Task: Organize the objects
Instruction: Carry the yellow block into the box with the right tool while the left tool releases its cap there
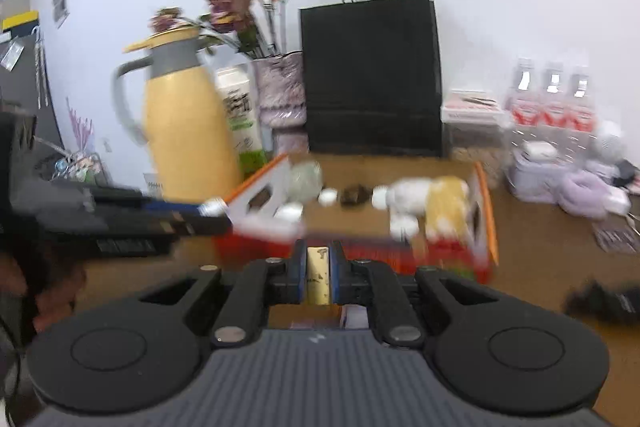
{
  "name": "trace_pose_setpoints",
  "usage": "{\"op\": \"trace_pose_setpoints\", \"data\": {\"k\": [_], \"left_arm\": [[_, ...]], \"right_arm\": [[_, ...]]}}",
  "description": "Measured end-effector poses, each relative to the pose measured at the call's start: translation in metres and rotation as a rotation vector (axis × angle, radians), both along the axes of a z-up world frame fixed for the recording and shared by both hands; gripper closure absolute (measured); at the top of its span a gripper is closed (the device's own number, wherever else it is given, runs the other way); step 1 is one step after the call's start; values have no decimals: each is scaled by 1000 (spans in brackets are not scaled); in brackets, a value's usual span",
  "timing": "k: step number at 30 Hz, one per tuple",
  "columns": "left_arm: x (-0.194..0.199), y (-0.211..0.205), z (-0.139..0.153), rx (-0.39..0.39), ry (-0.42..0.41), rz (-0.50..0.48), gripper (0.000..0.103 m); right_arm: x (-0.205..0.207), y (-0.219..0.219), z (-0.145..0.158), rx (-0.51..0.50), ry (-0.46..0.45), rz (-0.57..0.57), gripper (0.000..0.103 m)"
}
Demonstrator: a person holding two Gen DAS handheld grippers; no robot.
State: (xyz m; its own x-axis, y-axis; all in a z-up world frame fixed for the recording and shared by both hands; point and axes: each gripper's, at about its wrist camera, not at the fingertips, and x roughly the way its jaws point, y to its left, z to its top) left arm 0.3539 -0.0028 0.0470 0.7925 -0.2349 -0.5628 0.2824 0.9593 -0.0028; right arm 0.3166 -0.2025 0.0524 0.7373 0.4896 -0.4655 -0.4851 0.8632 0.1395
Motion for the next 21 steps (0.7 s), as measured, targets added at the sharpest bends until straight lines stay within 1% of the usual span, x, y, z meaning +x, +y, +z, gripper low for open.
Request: {"op": "trace_pose_setpoints", "data": {"k": [2, 4, 5, 7, 8, 9, 10, 11, 12, 14, 15, 18, 21], "left_arm": [[47, -1, -5, 15, 44, -11, 79], [92, -3, -15, 52, 80, 22, 79], [111, -3, -22, 62, 111, 31, 79], [139, -2, -34, 49, 169, 52, 78], [151, -3, -41, 53, 191, 64, 78], [159, -4, -46, 61, 199, 71, 76], [165, -6, -51, 82, 200, 67, 71], [168, -6, -53, 89, 199, 65, 57], [169, -4, -55, 82, 200, 72, 46], [171, 2, -54, 34, 206, 85, 45], [171, 3, -52, 29, 198, 84, 44], [168, 5, -46, 55, 174, 106, 43], [159, 10, -35, 39, 171, 135, 42]], "right_arm": [[57, 16, 3, -8, 45, -7, 91], [118, 32, -2, -13, 127, -13, 91], [141, 38, -7, -12, 165, -22, 91], [192, 51, -24, -30, 261, -48, 91], [211, 57, -33, -41, 292, -65, 91], [227, 63, -42, -60, 316, -81, 91], [239, 68, -50, -75, 328, -102, 89], [249, 72, -58, -81, 338, -130, 85], [256, 73, -64, -76, 352, -140, 83], [260, 74, -70, -48, 362, -140, 78], [259, 73, -72, -41, 360, -139, 78], [257, 73, -70, -42, 350, -135, 78], [251, 68, -59, -43, 337, -143, 77]]}}
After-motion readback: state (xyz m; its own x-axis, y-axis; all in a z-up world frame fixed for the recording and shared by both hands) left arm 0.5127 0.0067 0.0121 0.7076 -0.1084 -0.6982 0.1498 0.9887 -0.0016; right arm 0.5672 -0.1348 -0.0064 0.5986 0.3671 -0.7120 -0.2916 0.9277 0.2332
